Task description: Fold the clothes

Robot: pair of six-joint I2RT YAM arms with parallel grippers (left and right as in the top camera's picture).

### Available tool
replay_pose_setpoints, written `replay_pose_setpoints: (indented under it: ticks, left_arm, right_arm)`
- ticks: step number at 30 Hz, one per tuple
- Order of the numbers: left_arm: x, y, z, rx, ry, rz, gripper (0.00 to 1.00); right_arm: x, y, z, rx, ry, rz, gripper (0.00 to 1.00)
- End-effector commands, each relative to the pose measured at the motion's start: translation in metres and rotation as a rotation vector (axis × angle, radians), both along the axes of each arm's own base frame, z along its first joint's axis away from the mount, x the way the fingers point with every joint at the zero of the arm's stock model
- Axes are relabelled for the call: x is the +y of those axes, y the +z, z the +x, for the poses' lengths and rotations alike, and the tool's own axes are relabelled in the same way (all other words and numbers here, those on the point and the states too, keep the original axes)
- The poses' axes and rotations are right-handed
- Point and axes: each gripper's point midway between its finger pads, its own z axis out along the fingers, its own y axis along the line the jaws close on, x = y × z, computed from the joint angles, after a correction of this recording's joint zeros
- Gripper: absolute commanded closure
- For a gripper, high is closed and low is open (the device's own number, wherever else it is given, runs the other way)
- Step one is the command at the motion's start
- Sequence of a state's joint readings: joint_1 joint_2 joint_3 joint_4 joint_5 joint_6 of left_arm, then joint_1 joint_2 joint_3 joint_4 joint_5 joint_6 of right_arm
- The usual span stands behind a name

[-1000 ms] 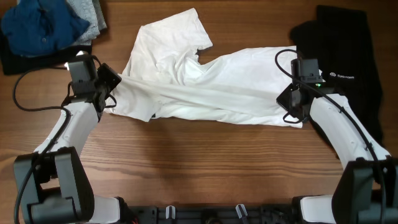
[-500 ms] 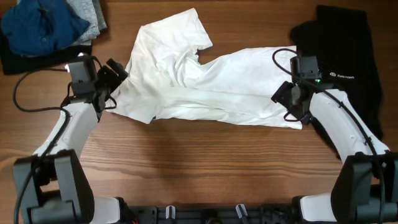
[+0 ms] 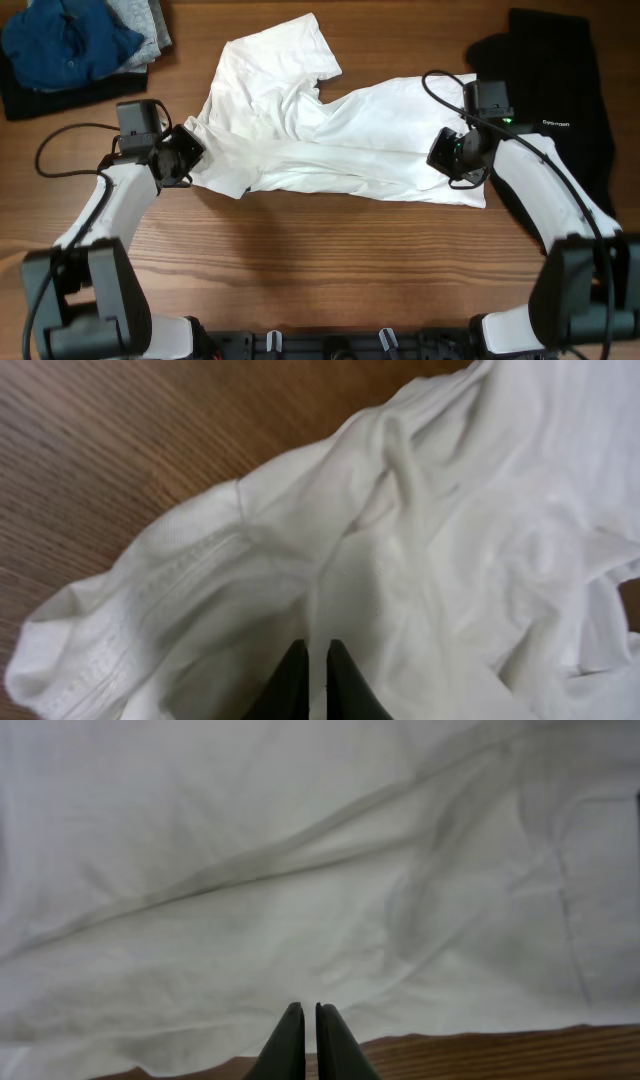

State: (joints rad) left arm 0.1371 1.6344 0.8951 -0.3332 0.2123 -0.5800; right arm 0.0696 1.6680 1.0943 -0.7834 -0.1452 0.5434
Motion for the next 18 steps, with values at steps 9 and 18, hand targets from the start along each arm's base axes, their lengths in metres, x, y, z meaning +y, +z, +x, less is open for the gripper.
replay_pose_setpoints:
  ticks: [9,18]
  left_arm:
    - [0.014,-0.050,-0.006,0.123,0.033,0.042,0.96]
    - [0.063,-0.054,-0.020,0.162,0.169,0.063,0.96]
  right_arm:
    - [0.004,-0.068,-0.010,0.167,-0.001,0.013,0.96]
    - [0.000,-0.095,-0.022,0.260,-0.055,-0.013,0.96]
